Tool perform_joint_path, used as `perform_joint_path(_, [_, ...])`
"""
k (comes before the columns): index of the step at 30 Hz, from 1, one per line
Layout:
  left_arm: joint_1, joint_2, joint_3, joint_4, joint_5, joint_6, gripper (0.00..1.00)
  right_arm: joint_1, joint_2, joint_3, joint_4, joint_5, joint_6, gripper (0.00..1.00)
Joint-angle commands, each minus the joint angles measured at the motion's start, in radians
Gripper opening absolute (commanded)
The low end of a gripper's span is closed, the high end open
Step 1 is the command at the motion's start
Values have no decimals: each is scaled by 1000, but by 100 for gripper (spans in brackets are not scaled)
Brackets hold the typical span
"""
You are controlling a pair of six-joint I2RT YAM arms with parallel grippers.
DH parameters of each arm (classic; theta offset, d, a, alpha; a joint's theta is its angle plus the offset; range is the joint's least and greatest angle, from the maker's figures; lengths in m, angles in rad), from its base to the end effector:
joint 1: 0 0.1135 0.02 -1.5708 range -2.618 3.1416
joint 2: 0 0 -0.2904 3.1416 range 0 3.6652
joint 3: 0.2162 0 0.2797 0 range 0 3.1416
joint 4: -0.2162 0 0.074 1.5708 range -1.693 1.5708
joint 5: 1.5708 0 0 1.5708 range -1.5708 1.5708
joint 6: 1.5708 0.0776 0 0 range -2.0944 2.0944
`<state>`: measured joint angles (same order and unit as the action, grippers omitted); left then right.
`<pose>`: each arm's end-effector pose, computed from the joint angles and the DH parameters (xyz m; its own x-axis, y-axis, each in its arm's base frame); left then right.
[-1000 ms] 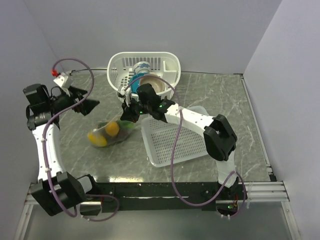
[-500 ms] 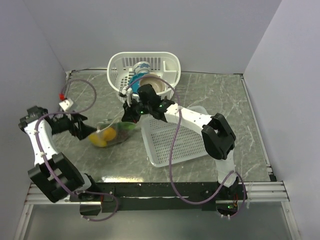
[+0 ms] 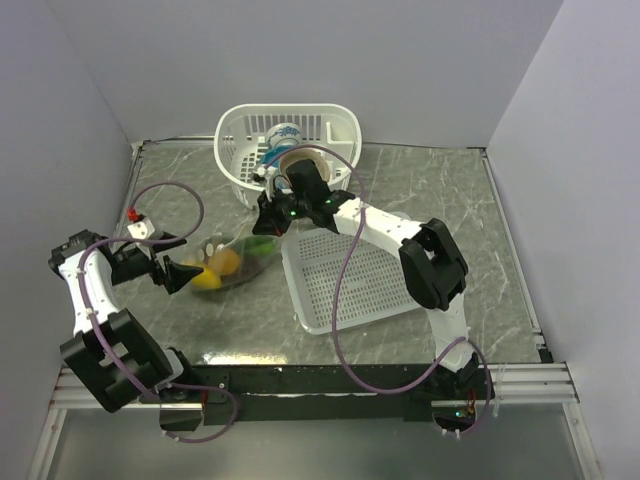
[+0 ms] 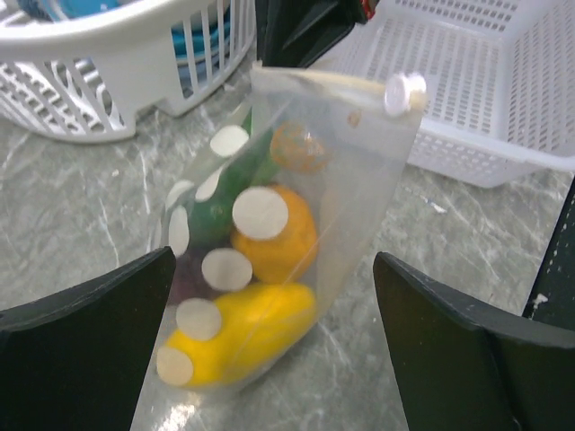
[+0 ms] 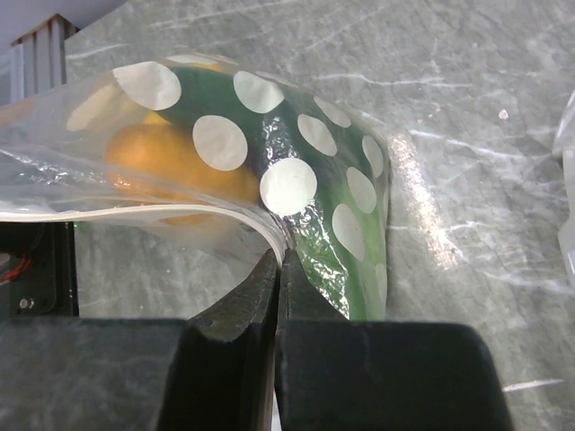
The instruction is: Open the zip-top bag and remove the fake food
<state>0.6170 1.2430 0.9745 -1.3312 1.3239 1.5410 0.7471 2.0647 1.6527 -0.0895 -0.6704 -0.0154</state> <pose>0.2092 0.0562 0.2809 -0.1885 0.1658 -0.9680 0.8100 0.5835 -0.0578 0.3709 0.4093 0.2500 -0.3383 -0.3298 -0.8814 -0.9375 0.1996 0.2851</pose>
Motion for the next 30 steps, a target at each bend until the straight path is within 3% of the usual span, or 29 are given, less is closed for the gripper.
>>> perform_joint_path(1, [-42,16,6,-45,146,51,99,1,-2,56,31,-34,12,0])
perform_joint_path(5, [-193,1,-23,-39,130,83,99,1,-2,55,36,-41,14,0])
perform_joint_path(9, [-209,-20,-63,33,139,54,99,1,-14,48,42,-49,14,0])
perform_joint_path(13, [-207,-1,-56,-6,139,119,99,1,-23,45,46,-61,43,0])
perform_joint_path(14, [-207,6,-50,12,136,101,90,1,-26,41,51,-64,45,0])
perform_joint_path(15, [-209,22,-33,24,133,79,64,1,-32,35,53,-67,46,0])
perform_joint_path(16, [-207,33,-25,21,133,74,54,3,-34,30,56,-70,49,0])
perform_joint_path(18, [-209,70,2,-40,141,121,41,5,-46,12,63,-77,52,0])
perform_joint_path(23, [-209,88,29,-37,161,111,24,11,-75,-36,83,-81,57,0])
perform_joint_path(24, [-207,91,32,-39,164,110,11,12,-84,-51,86,-83,58,0])
perform_joint_path(26, [-206,99,38,-39,164,107,1,17,-92,-59,85,-84,57,0])
perform_joint_path(29, [-179,127,55,-39,161,99,1,21,-118,-77,63,-86,37,25])
perform_joint_path(30, [-168,131,70,-37,153,93,1,23,-148,-105,68,-84,34,48])
